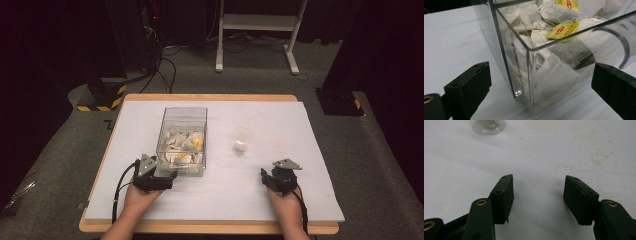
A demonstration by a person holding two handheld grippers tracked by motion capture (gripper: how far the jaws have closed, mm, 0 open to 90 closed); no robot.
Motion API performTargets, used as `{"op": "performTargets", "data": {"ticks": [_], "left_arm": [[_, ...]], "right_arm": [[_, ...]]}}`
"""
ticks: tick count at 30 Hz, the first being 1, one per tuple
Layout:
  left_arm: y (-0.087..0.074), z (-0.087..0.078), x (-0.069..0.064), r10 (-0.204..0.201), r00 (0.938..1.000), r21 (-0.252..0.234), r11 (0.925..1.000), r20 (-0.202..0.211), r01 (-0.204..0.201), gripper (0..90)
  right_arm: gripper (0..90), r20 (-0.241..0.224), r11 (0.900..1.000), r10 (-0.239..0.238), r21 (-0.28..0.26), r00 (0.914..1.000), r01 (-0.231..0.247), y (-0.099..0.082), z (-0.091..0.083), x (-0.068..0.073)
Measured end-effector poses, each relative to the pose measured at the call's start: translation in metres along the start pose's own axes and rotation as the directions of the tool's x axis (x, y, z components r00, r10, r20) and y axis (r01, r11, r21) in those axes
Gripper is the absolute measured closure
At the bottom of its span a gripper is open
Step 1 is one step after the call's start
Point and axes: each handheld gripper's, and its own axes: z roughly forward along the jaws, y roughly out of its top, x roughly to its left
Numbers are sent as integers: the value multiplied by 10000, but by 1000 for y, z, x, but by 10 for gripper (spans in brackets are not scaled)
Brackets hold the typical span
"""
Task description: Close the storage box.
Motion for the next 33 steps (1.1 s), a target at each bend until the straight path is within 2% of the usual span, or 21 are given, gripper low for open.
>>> {"op": "performTargets", "data": {"ticks": [10,25,33], "left_arm": [[8,6,3,114,9998,145,9998,-168,-111,34],[13,16,10,-121,9996,136,9998,-250,124,44],[12,21,14,-389,9985,93,9992,-376,392,65]], "right_arm": [[416,-14,10000,13,10,10000,-13,0,0,0],[417,1,10000,-10,10,10000,10,0,0,0],[417,12,10000,-70,-8,10000,70,0,0,0]]}}
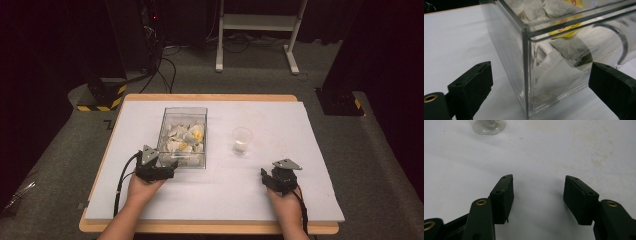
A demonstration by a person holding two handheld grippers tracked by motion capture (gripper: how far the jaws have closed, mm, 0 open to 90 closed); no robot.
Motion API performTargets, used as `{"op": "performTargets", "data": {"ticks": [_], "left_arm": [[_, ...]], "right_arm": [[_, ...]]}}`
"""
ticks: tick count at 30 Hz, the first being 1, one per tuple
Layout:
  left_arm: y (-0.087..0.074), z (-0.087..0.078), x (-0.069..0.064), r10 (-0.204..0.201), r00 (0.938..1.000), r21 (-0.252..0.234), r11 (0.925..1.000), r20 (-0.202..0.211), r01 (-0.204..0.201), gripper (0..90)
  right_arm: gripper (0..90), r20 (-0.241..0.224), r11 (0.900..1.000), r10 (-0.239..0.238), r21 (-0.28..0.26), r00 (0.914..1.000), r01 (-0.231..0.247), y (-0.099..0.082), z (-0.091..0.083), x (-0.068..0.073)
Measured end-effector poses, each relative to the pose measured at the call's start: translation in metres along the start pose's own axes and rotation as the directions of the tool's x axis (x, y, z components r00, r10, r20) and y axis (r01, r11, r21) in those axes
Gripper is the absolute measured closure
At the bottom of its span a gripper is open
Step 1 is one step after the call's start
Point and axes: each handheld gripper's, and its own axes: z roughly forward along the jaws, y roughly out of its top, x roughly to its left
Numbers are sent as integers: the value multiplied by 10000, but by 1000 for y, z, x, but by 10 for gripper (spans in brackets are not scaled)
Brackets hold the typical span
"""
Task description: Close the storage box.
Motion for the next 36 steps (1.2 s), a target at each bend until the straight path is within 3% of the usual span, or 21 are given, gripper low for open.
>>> {"op": "performTargets", "data": {"ticks": [10,16,36], "left_arm": [[1,2,3,-166,9995,-196,9997,-254,161,152],[1,3,4,-363,9993,-239,9991,-129,359,223],[4,1,1,-159,9995,136,9998,-289,163,342]], "right_arm": [[417,1,10000,-1,1,10000,1,0,0,0],[417,-12,10000,85,4,10000,-85,0,0,0],[416,-35,10000,79,7,10000,-79,0,0,-1]]}}
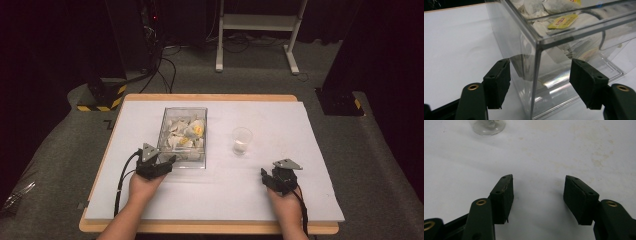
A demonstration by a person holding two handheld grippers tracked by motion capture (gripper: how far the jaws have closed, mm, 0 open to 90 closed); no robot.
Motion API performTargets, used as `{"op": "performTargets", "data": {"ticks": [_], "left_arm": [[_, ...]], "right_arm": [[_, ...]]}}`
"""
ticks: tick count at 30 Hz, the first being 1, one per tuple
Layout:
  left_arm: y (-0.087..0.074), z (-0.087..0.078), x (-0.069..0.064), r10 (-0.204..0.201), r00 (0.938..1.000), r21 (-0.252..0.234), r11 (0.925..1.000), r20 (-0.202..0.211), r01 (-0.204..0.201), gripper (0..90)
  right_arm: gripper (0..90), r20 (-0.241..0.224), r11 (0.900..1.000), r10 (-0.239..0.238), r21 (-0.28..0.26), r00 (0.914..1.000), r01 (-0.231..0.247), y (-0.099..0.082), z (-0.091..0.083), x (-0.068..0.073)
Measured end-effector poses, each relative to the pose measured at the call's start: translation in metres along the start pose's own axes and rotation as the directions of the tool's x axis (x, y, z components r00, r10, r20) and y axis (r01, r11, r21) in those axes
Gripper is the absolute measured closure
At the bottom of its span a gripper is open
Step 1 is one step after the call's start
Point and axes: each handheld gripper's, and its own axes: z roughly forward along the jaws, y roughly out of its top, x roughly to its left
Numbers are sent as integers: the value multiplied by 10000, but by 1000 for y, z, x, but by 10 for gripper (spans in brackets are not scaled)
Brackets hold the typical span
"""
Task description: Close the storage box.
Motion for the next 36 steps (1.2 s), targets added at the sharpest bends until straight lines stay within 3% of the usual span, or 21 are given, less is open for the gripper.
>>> {"op": "performTargets", "data": {"ticks": [5,10,19,26,33,36], "left_arm": [[0,-6,0,382,9990,6,9993,252,-382,182],[-8,-15,1,520,9979,190,9984,389,-528,152],[-22,-33,7,366,9956,214,9990,867,-386,152],[-30,-45,17,431,9961,225,9987,773,-449,153],[-44,-55,37,530,9984,809,9952,215,-546,154],[-51,-56,45,367,9993,1198,9921,38,-369,155]], "right_arm": [[417,92,10000,-59,-21,9999,59,0,0,1],[417,92,10000,-66,-21,9999,66,0,0,1],[418,93,10000,-81,-25,9999,82,0,0,1],[418,81,10000,-58,-21,10000,58,0,0,1],[418,69,10000,-61,-24,10000,61,0,0,1],[418,60,10000,-65,-24,10000,65,0,0,1]]}}
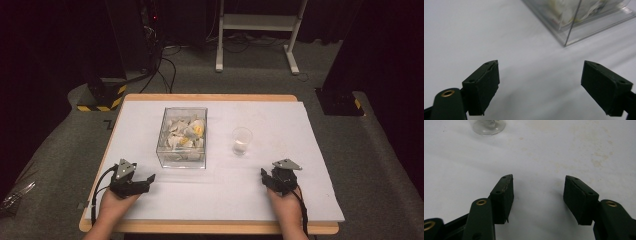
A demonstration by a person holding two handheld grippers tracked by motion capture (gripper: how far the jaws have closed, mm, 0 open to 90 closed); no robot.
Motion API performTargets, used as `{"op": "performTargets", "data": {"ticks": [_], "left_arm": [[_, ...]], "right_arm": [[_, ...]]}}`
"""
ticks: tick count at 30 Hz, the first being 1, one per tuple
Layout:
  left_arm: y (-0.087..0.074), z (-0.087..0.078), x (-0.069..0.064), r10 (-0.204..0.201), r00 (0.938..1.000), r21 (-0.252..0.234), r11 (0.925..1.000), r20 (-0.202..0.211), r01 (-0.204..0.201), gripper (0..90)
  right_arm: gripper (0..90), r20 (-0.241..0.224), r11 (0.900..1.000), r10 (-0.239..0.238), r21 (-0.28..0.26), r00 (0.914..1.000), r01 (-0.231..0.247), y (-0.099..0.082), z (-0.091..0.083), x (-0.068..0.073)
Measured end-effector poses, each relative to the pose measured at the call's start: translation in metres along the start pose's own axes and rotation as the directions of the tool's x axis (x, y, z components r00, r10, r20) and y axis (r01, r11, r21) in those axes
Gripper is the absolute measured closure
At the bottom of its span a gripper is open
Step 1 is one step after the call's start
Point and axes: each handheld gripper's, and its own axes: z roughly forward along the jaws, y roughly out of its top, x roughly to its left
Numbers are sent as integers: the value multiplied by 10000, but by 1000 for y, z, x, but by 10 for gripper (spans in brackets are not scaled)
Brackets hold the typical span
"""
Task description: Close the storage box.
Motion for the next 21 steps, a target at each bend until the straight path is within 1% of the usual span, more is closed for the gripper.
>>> {"op": "performTargets", "data": {"ticks": [1,2,3,4,6,7,8,9,10,11,13,15,16,19,21], "left_arm": [[-1,-1,2,-132,9999,61,9999,6,132,153],[-1,-2,4,-137,9999,43,9999,-57,138,152],[-2,-4,4,-71,9996,7,10000,-258,71,154],[-2,-4,4,4,9991,106,9999,-413,0,154],[-4,-4,5,41,9985,378,9993,-540,-20,149],[-5,-3,6,-25,9984,520,9986,-567,54,148],[-6,-2,6,-88,9985,680,9976,-533,124,145],[-5,0,6,-72,9987,971,9952,-507,121,144],[-5,3,6,-96,9988,1086,9940,-473,147,145],[-5,2,7,-204,9991,1088,9938,-360,242,149],[-6,3,8,-385,9988,1022,9939,-303,415,156],[-7,2,7,-381,9987,991,9942,-342,414,157],[-7,2,7,-457,9983,946,9943,-363,490,158],[-8,1,6,-329,9986,963,9947,-406,367,167],[-8,1,6,-323,9986,951,9948,-413,361,169]], "right_arm": [[418,-4,10000,17,4,10000,-17,0,0,0],[418,-6,10000,-2,-1,10000,2,0,0,0],[418,0,10000,3,0,10000,-3,0,0,0],[418,-4,10000,1,-1,10000,-1,0,0,0],[418,-29,10000,41,25,10000,-41,0,0,0],[417,-28,10000,39,25,10000,-39,0,0,0],[417,-27,10000,39,23,10000,-39,0,0,0],[417,-24,10000,40,21,10000,-40,0,0,0],[417,-10,10000,22,4,10000,-22,0,0,0],[416,-8,10000,19,2,10000,-19,0,0,0],[416,-34,10000,32,15,10000,-32,0,0,-1],[416,-9,10000,22,-1,10000,-22,0,0,0],[416,-11,10000,22,-1,10000,-22,0,0,0],[416,-4,10000,12,-4,10000,-12,0,0,0],[416,8,10000,-25,-17,10000,25,0,0,0]]}}
